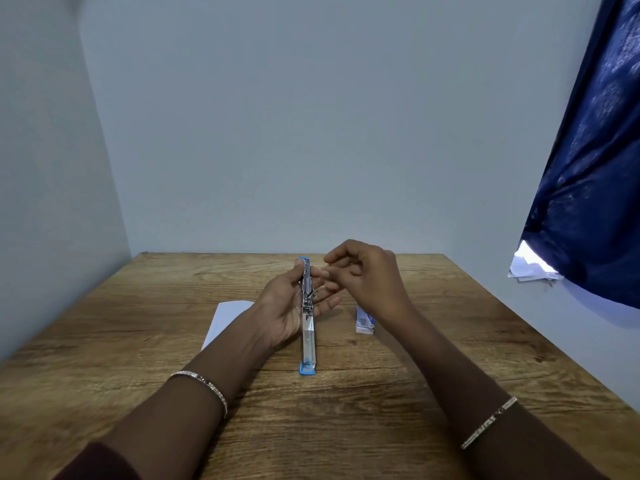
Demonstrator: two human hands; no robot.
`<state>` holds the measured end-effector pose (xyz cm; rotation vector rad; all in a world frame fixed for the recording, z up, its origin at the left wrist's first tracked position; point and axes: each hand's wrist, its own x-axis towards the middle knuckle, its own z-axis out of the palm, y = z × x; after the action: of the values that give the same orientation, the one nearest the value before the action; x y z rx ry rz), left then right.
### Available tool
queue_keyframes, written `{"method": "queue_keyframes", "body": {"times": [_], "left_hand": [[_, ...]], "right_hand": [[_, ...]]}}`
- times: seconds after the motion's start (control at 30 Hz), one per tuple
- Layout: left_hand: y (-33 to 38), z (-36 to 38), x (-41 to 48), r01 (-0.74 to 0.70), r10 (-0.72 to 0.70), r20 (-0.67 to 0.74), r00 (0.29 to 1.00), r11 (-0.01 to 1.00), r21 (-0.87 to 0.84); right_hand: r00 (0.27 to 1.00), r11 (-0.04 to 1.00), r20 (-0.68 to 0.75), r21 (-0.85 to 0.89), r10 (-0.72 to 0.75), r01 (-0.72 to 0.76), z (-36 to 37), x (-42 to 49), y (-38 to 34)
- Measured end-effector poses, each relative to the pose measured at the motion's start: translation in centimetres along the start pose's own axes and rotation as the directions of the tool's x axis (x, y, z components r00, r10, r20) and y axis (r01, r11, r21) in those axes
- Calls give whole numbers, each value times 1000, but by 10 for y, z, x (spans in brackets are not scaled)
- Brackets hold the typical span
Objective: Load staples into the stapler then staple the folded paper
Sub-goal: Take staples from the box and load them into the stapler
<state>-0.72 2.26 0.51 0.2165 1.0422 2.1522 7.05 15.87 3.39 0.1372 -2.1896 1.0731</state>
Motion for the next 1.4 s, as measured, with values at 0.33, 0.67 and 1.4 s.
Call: {"method": "queue_keyframes", "body": {"times": [0.33, 0.67, 1.4], "left_hand": [[0, 6, -7, 58, -49, 78, 996, 990, -126], [3, 6, -9, -40, 42, 54, 998, 998, -43], [-1, 8, -12, -17, 21, 91, 996, 999, -47]], "right_hand": [[988, 988, 62, -51, -143, 146, 9, -6, 2], [992, 997, 104, 46, -72, 67, 15, -6, 6], [957, 983, 270, 115, 109, -145, 2, -2, -1]]}}
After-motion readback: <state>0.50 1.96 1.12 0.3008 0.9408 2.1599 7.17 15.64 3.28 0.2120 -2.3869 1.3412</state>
